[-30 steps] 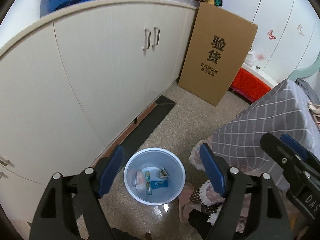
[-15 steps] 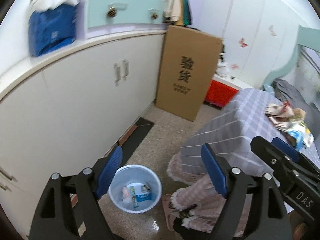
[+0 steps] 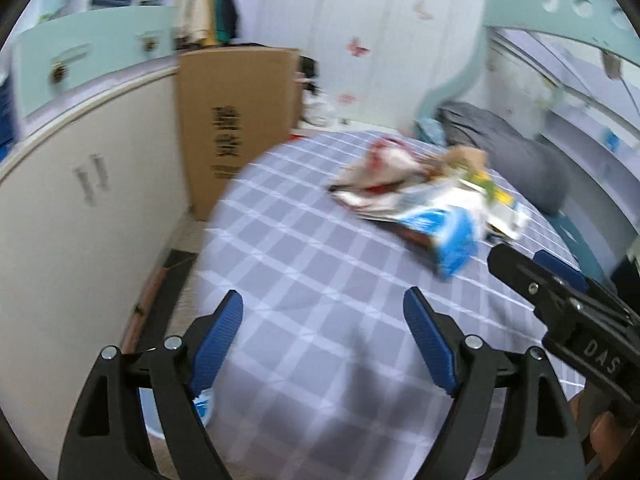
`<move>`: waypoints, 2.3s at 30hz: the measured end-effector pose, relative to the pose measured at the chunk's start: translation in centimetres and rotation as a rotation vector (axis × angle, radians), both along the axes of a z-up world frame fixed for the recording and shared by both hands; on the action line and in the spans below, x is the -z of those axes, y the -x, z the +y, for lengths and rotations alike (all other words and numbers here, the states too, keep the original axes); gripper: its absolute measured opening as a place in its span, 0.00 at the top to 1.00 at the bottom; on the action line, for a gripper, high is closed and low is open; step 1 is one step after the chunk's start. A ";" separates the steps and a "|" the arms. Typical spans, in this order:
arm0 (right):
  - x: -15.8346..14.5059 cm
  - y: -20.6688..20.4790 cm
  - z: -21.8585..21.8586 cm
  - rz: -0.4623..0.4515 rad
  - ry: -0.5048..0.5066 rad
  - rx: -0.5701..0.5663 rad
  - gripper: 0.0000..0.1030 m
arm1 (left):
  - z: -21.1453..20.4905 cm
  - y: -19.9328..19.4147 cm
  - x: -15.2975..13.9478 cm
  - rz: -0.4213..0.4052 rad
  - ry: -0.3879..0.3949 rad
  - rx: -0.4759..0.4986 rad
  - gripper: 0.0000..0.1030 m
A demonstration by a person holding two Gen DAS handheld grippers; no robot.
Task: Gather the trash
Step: 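Move both tools back over the trash on the table, then grasp the blue-white box with the left tool while the right tool grasps the green leaf toy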
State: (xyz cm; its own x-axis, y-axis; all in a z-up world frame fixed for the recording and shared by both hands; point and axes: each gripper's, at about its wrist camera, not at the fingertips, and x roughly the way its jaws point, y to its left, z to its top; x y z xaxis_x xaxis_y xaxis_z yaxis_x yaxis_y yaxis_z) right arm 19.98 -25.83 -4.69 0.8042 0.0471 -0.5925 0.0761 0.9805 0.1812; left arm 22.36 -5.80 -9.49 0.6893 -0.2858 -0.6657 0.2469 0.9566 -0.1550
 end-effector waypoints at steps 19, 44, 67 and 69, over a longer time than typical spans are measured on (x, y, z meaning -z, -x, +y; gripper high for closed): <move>1.9 -1.8 -8.7 0.044 -0.090 0.084 0.21 | -10.7 -6.8 2.8 0.137 0.129 0.095 0.22; 1.2 -0.9 -7.4 0.054 -0.101 0.050 0.21 | -9.6 -0.5 -1.4 0.014 0.047 0.283 0.96; 2.0 -8.3 -4.1 0.072 -0.197 0.037 0.23 | 1.3 0.6 -6.6 -0.225 0.049 -0.003 0.96; 2.3 -9.9 -4.3 0.084 -0.217 0.042 0.30 | 1.6 0.1 -6.4 -0.219 0.046 -0.016 0.97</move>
